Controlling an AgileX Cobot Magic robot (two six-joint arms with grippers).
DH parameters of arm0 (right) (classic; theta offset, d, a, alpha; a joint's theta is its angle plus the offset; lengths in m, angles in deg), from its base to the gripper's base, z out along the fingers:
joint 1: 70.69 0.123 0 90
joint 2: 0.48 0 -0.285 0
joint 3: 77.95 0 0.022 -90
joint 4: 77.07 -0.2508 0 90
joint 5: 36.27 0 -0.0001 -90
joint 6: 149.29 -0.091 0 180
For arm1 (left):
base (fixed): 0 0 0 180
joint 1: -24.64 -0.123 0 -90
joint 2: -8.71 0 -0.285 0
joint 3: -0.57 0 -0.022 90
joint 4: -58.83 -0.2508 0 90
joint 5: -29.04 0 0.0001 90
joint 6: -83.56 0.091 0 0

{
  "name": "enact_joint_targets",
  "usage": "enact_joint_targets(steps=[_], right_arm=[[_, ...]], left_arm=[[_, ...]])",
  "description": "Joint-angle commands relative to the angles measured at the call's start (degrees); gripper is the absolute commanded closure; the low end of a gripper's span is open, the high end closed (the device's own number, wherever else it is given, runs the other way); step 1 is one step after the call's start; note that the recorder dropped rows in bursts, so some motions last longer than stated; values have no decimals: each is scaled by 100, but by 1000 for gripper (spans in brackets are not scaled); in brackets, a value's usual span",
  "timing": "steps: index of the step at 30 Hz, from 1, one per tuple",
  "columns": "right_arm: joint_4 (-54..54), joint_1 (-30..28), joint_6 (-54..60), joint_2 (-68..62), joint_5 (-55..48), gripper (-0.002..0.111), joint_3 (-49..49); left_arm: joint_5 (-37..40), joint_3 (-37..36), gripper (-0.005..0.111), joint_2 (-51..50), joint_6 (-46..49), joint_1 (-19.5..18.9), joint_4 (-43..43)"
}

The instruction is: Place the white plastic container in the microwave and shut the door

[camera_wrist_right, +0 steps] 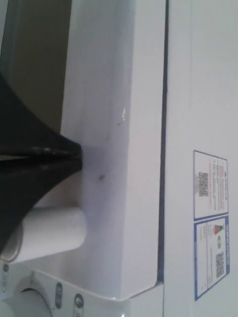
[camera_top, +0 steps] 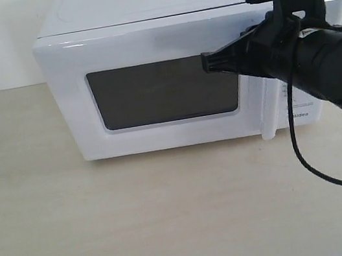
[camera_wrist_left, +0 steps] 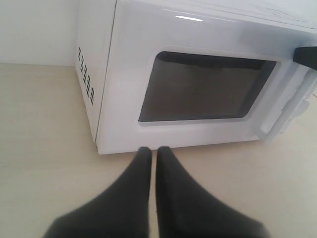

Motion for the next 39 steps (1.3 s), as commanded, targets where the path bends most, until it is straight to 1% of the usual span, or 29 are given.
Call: enact_joint_targets(steps=[1, 7, 11, 12, 15, 17, 21, 26, 32, 39], right_arm=[[94, -106, 52, 4, 272, 109, 220], [71, -106, 52, 4, 82, 109, 233], [71, -95, 52, 51, -353, 109, 233], [71, -3, 90, 104, -420, 109, 208], [30, 464, 393, 422, 53, 109, -64], [-97, 746, 393, 719, 301, 109, -425], [-217, 1171, 353, 1511, 406, 109, -1195], [-227, 1432, 321, 2355, 433, 109, -1866], [-254, 1434, 295, 3367, 94, 109, -2394], [-306, 1434, 404, 3563, -241, 109, -2408]], left_arm=[[-77, -8, 102, 22, -45, 26, 49], [-77, -8, 102, 22, -45, 26, 49], [-108, -8, 102, 22, -45, 26, -1], [-108, -8, 102, 22, -45, 26, -1], [-108, -8, 102, 22, -45, 26, -1], [-108, -8, 102, 22, -45, 26, -1], [-108, -8, 102, 22, -45, 26, -1], [-95, -8, 102, 22, -31, 26, -9], [-57, -8, 102, 22, -31, 26, -9], [-27, -8, 102, 22, -31, 26, -9]])
